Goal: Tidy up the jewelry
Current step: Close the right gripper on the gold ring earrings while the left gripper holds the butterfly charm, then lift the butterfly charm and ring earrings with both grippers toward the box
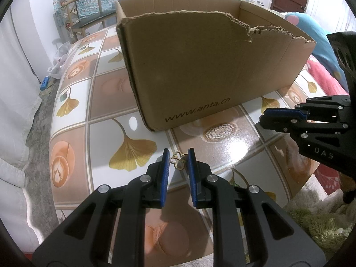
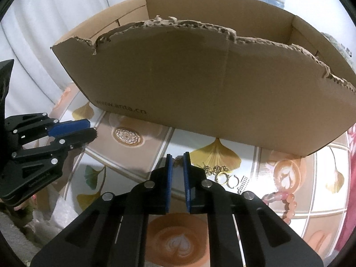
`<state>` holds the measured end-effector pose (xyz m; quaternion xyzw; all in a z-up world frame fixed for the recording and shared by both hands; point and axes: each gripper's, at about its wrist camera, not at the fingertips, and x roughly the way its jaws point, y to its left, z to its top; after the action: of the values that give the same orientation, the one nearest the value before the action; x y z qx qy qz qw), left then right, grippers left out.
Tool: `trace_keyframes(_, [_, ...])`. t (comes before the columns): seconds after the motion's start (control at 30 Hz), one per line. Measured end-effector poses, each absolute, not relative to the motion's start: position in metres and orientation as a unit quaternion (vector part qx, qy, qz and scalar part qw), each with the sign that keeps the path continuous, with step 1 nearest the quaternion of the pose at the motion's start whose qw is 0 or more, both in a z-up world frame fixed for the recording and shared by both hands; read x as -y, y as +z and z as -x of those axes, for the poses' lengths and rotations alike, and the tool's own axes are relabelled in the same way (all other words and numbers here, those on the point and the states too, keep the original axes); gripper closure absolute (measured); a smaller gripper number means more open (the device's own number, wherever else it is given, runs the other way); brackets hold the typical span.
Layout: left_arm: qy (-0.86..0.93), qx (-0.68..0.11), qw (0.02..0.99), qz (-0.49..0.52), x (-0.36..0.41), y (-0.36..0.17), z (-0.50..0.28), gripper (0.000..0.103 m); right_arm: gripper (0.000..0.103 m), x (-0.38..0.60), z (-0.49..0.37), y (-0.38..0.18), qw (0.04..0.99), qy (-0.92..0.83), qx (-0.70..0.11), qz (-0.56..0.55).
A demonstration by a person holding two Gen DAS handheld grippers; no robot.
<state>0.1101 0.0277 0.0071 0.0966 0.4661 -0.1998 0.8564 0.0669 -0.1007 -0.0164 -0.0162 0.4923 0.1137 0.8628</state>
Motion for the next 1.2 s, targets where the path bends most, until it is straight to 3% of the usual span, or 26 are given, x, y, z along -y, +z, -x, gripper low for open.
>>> trace_keyframes(0.53, [-0.201, -0.464, 0.857, -0.101, -0.028, 0.007, -0.11, 0.088, 0.094, 0.124, -0.058, -0.006, 0.866, 0.125, -0.484, 0.0])
trace_keyframes(0.67, [-0.199, -0.466, 0.856, -0.098, -0.03, 0.008, -0.11, 0.097, 0.094, 0.126, -0.056, -0.001, 0.868, 0.128, -0.479, -0.002])
trace_keyframes(0.93, [-0.214, -0.467, 0.851, -0.106, -0.028, 0.012, -0.104, 0.098, 0.094, 0.127, -0.05, 0.006, 0.87, 0.134, -0.474, -0.004])
trace_keyframes(1.0, [-0.224, -0.464, 0.849, -0.114, -0.027, 0.013, -0.102, 0.095, 0.094, 0.128, -0.052, 0.006, 0.87, 0.135, -0.474, -0.004])
trace_keyframes(1.07, [-0.229, -0.462, 0.848, -0.124, -0.027, 0.013, -0.102, 0.085, 0.094, 0.127, -0.052, 0.006, 0.869, 0.138, -0.474, -0.006])
trace_keyframes(1.2, [-0.254, -0.456, 0.84, -0.149, -0.028, 0.013, -0.106, 0.084, 0.094, 0.127, -0.052, 0.008, 0.869, 0.141, -0.474, -0.008])
